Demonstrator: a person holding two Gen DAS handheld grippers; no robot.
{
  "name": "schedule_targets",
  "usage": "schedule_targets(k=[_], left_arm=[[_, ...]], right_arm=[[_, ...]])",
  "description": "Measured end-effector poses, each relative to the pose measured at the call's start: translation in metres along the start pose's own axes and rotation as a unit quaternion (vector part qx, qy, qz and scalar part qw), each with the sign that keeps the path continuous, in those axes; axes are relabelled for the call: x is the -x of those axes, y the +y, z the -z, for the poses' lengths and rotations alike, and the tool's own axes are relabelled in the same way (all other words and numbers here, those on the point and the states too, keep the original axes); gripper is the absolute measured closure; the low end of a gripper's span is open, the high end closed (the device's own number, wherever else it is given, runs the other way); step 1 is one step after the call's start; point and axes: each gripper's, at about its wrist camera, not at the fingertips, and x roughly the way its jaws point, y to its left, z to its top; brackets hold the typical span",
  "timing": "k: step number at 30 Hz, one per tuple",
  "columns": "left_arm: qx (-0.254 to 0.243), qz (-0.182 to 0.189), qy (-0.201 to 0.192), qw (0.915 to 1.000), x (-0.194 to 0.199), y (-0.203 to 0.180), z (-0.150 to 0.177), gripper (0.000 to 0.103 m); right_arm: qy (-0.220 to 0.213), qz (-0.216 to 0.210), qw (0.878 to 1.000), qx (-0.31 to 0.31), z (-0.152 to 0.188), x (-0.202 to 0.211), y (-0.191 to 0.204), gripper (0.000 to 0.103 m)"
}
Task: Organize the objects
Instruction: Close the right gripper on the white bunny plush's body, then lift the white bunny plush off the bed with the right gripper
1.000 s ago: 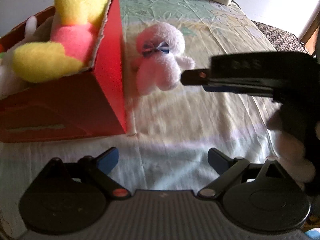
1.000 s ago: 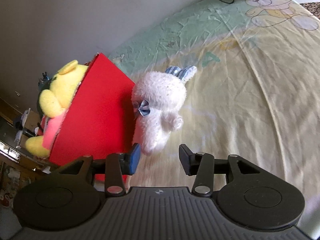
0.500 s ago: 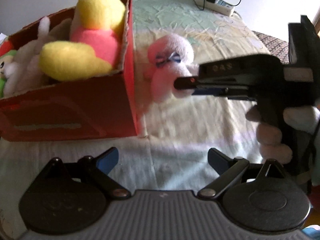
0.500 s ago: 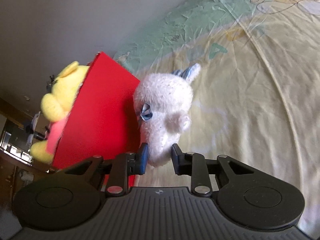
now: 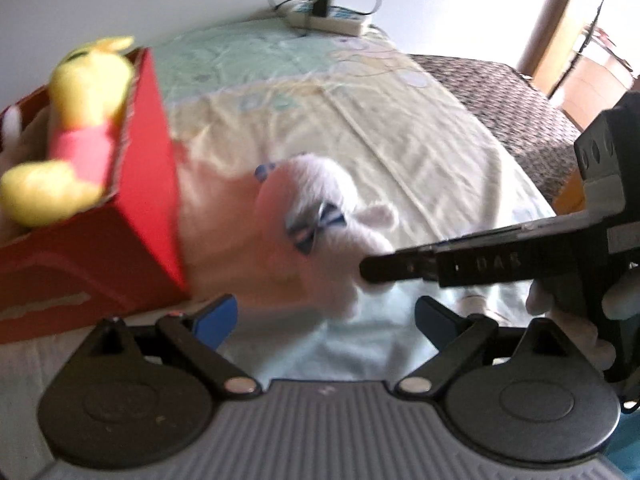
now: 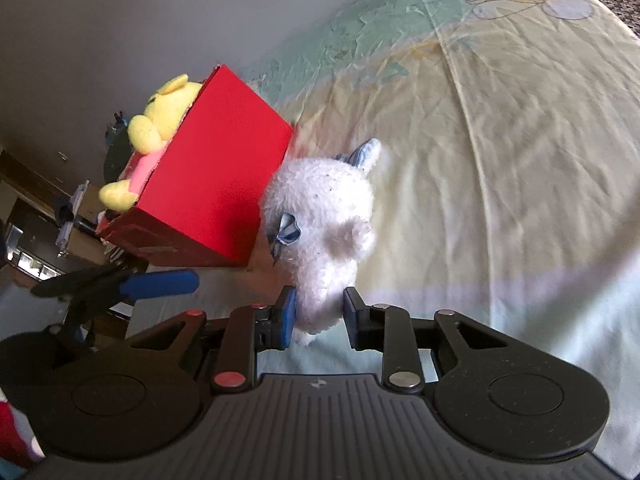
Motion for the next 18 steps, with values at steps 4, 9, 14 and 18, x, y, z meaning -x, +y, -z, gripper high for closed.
schedule_targets(k=[4,9,14,18], left_arm=[[-0.012,0.014,-0.003,0.9998,-0.005,-0.009,-0.006,0.007],[0.006,0.019,0.011,0.9997,-0.022,-0.01,-0.013,0.007],[0.043,0.018,0.037,0.9982,-0.038,-0.002,-0.021,0.016],[0.067,0.025,0.047,0.9963,-0.046,0.007,-0.029,0.017]], right_arm=[[-0.009,-0.008,1.0,-0.029,-0.003,0.01,-0.011,0.071],[-0.045,-0.017,0.997,-0.063,-0.014,0.016,-0.023,0.062],[-0.054,-0.017,0.995,-0.085,-0.027,-0.002,-0.031,0.062],[-0.036,-0.025,0.996,-0.083,-0.034,-0.02,-0.032,0.061]])
